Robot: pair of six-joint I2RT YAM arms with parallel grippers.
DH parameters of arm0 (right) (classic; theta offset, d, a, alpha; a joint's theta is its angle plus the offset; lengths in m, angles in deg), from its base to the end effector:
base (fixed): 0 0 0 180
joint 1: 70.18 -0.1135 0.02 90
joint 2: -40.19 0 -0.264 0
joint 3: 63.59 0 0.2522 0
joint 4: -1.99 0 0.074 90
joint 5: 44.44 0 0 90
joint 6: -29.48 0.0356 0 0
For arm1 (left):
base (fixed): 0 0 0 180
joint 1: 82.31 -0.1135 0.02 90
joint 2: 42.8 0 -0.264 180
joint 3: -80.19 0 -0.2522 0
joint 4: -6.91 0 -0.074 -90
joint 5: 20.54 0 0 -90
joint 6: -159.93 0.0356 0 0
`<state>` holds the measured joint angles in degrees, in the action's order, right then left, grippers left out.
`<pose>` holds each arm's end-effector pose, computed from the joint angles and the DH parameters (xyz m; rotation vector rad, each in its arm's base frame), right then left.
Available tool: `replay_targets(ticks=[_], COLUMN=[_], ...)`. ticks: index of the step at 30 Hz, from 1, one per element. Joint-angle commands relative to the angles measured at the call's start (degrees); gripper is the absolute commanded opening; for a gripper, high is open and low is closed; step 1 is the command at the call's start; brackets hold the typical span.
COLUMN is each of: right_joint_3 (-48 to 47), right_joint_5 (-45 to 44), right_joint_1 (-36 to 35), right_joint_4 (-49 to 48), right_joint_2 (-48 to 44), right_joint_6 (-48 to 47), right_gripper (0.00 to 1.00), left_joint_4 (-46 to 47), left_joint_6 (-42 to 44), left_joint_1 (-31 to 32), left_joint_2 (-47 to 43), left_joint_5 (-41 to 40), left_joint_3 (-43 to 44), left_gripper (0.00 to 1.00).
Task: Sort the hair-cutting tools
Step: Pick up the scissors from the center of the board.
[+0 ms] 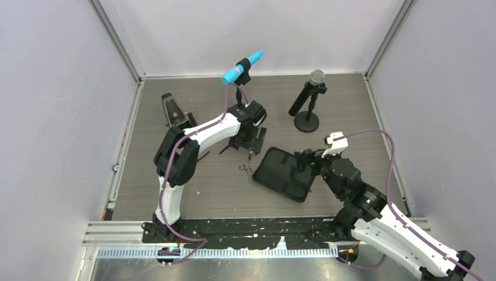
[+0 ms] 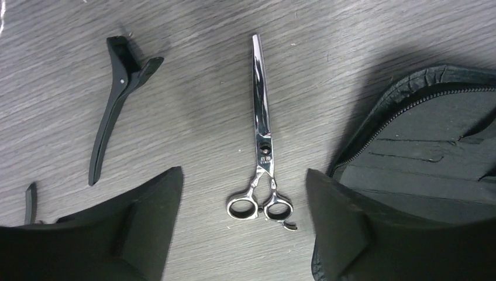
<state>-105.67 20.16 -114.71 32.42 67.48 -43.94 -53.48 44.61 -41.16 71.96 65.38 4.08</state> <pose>0.1044 0.0813 0.2703 -0.1364 1.8254 0.3456 0.3130 -0.2701 0.2020 0.3725 2.7998 -0.1713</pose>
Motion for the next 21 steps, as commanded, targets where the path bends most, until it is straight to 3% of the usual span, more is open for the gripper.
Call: replay_targets(ticks=[1, 5, 20, 21], right_joint_3=[-0.5, -0.5, -0.4, -0.3], right_joint_5=[-1.1, -1.7, -2.3, -2.3], right_joint_1=[0.1, 0.1, 0.1, 0.1], right_joint_4=[-0.4, -0.4, -0.5, -0.6], right_joint_2=[0.7, 0.8, 2.0, 2.0], right_joint_6=[-0.9, -0.9, -0.9, -0.9], right_gripper=[0.95, 0.95, 0.95, 0.95], left_joint_4=[-2.8, -3.7, -5.3, -5.9], left_joint_6=[0.0, -0.8, -3.8, -3.9], left_joint_1=[0.4, 0.4, 2.3, 2.3], left_joint_2=[1.6, 3.8, 8.7, 9.2], left_joint_5=[-0.6, 0.7, 1.8, 1.5], left_joint_3=[4.4, 5.5, 7.3, 7.6], left_gripper=[0.69, 0.46, 0.44, 0.41])
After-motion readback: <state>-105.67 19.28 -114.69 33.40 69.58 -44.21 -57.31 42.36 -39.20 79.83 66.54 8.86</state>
